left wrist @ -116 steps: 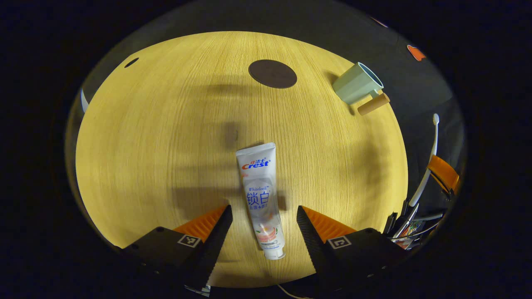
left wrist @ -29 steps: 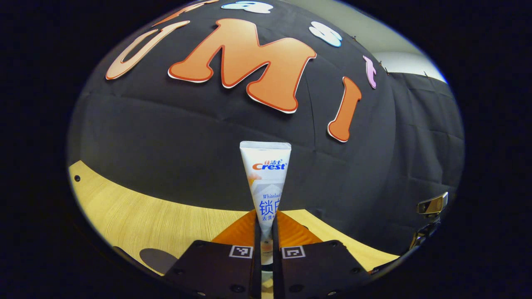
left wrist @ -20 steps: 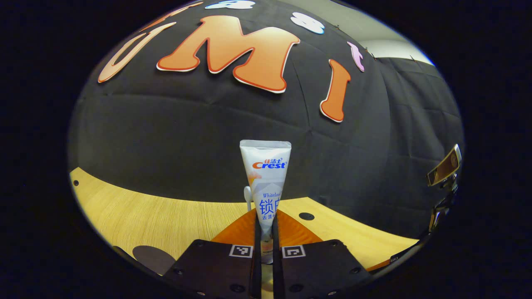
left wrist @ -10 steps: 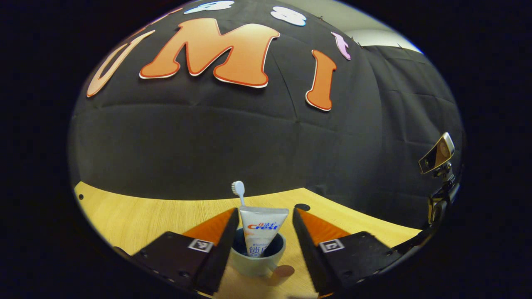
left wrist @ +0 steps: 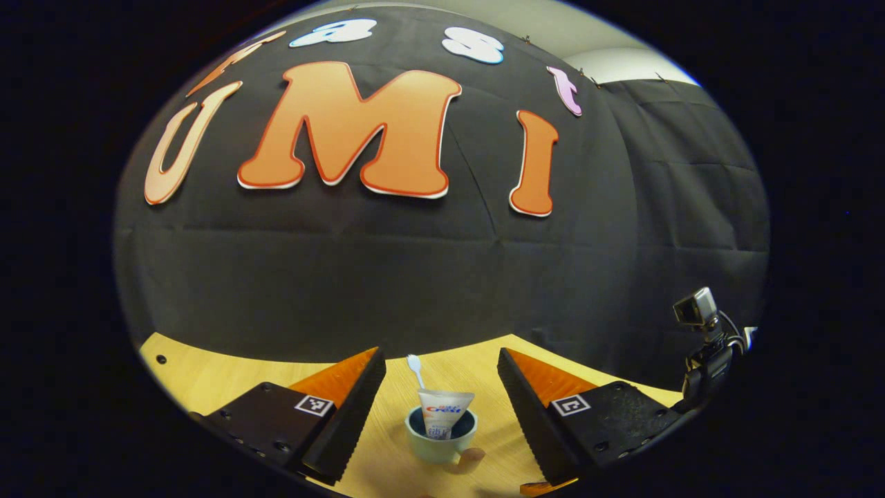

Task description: Put the toothbrush and toothpaste on the desktop into the cup, then pick up the cup and place it on the coaster on the desktop.

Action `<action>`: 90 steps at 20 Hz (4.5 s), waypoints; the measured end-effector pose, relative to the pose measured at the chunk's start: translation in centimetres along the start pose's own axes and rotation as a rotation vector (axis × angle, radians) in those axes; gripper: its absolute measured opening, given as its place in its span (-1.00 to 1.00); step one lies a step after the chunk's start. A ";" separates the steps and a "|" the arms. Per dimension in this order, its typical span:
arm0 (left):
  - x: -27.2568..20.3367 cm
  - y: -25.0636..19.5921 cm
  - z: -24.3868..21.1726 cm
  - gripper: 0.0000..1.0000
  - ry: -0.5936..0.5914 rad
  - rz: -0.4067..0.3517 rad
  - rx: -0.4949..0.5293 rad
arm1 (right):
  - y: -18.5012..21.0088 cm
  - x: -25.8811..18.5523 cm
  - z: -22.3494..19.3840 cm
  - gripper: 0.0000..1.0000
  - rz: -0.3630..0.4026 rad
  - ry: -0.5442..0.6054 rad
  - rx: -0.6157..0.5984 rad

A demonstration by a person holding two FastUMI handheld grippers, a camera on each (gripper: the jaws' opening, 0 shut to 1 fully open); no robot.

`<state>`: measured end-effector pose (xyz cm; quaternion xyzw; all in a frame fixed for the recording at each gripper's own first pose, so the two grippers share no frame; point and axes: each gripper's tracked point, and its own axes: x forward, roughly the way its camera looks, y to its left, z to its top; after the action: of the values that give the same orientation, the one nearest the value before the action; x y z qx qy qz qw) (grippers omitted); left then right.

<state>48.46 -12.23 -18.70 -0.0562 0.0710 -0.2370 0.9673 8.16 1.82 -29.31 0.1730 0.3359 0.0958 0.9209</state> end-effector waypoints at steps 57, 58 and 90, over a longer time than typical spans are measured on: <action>-29.3 21.2 -4.3 0.99 0.529 0.445 0.049 | 1.8 12.0 2.4 -0.55 -0.199 0.310 -0.184; -29.4 21.4 -4.3 0.99 0.531 0.450 0.042 | 1.9 12.0 2.5 -0.55 -0.189 0.314 -0.193; -29.1 23.4 -4.2 0.98 0.504 0.379 0.064 | 5.0 1.8 9.6 0.25 -0.060 0.065 -0.164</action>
<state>32.78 21.67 -22.92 0.0489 0.3104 -0.0611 0.9474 15.46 4.50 -21.61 0.0838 0.3614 0.1011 0.9231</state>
